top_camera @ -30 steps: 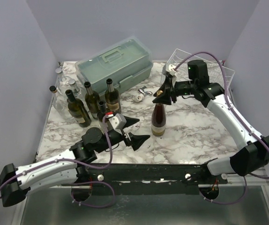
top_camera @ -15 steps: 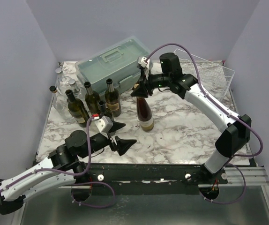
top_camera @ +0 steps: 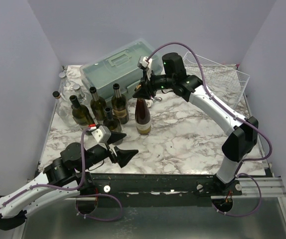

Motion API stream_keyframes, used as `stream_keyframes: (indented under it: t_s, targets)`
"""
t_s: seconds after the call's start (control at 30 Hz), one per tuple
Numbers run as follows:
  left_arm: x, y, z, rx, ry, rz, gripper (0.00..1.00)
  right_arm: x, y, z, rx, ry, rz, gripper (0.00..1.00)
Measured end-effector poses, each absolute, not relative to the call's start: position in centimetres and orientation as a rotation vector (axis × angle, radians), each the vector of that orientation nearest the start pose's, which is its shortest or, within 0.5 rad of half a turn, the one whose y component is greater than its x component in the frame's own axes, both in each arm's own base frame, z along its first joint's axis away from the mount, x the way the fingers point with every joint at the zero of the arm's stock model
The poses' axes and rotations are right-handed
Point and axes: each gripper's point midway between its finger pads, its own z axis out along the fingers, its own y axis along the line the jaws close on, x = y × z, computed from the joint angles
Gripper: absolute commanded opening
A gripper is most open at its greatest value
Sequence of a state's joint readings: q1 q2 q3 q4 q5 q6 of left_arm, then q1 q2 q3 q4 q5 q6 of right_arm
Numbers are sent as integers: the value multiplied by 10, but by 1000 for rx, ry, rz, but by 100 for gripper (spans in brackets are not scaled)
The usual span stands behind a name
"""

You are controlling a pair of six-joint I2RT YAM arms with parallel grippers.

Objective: Take the wine bottle off the wine rack
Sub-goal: Place the wine bottle at the center of the board.

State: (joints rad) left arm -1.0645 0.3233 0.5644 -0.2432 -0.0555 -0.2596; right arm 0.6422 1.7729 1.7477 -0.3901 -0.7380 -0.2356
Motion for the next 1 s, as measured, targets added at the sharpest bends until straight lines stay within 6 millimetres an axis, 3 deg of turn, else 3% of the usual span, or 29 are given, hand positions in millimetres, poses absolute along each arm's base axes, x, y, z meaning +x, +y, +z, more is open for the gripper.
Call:
stream_keyframes:
  t_s: [1.0]
  targets:
    - [116, -212, 264, 611, 1586, -977, 99, 346, 390, 308, -1192, 1597, 967, 0]
